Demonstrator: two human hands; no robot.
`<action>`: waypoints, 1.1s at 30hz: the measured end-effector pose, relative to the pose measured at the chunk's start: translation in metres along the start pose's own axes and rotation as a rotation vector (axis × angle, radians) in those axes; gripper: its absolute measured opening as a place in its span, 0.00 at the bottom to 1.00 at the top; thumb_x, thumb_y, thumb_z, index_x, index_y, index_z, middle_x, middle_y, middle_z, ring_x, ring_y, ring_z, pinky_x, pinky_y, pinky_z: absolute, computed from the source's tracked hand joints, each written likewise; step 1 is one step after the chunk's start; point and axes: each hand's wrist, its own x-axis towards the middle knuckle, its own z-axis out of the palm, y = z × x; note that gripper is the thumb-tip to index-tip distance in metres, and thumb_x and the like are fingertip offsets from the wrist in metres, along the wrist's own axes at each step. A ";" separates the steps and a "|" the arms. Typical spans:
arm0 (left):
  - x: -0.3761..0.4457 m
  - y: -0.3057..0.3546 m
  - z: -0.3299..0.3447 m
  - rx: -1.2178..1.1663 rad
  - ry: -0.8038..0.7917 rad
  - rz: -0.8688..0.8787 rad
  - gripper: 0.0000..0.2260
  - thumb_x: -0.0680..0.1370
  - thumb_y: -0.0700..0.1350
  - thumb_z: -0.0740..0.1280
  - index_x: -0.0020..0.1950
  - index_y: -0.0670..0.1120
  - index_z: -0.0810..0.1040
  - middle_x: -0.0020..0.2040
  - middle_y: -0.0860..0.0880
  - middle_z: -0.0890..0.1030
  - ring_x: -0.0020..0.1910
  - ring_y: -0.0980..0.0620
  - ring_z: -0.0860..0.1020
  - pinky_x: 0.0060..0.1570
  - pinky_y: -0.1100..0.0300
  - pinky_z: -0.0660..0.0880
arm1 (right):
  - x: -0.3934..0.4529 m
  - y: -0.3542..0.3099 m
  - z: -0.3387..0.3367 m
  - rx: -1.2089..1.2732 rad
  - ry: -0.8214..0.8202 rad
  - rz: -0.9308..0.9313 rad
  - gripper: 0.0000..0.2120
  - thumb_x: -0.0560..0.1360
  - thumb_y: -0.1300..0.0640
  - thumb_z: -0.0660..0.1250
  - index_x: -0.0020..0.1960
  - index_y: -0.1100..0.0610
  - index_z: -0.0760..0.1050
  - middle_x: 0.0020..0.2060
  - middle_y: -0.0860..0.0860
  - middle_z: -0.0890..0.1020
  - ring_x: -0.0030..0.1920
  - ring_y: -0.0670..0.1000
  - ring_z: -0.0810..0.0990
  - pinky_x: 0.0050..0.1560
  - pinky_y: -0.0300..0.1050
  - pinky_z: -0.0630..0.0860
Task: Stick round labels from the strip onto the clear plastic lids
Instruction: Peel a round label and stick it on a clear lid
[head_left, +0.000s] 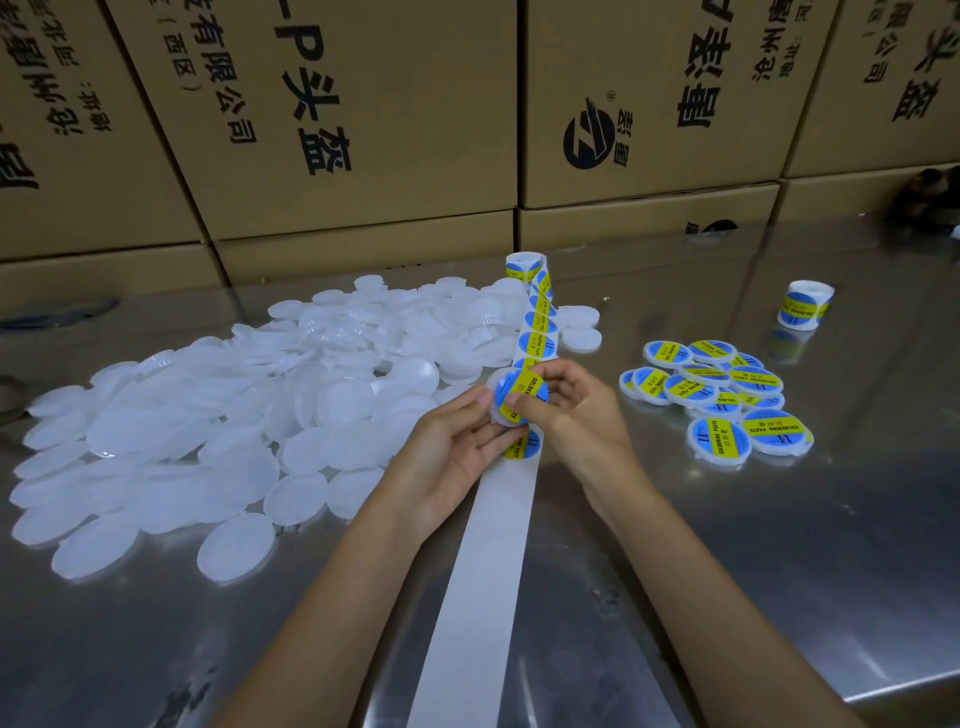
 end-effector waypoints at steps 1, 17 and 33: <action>0.000 0.000 0.000 -0.002 -0.005 0.002 0.14 0.84 0.38 0.56 0.66 0.39 0.76 0.63 0.40 0.82 0.63 0.45 0.81 0.63 0.54 0.78 | 0.000 0.000 0.000 -0.001 0.004 -0.001 0.12 0.71 0.71 0.73 0.45 0.56 0.77 0.40 0.49 0.84 0.38 0.40 0.81 0.38 0.31 0.77; -0.002 -0.001 0.004 0.005 -0.006 0.007 0.16 0.85 0.36 0.54 0.69 0.37 0.74 0.63 0.39 0.81 0.64 0.44 0.80 0.65 0.52 0.76 | 0.002 0.006 0.002 -0.081 0.040 -0.038 0.11 0.71 0.69 0.74 0.46 0.57 0.76 0.38 0.51 0.83 0.35 0.41 0.80 0.37 0.34 0.79; -0.003 0.001 0.004 -0.197 -0.028 0.033 0.17 0.77 0.37 0.62 0.64 0.36 0.77 0.63 0.37 0.81 0.63 0.42 0.81 0.60 0.52 0.80 | 0.003 0.022 0.005 -0.407 0.100 -0.107 0.21 0.67 0.41 0.77 0.53 0.45 0.71 0.47 0.43 0.75 0.41 0.42 0.73 0.43 0.36 0.71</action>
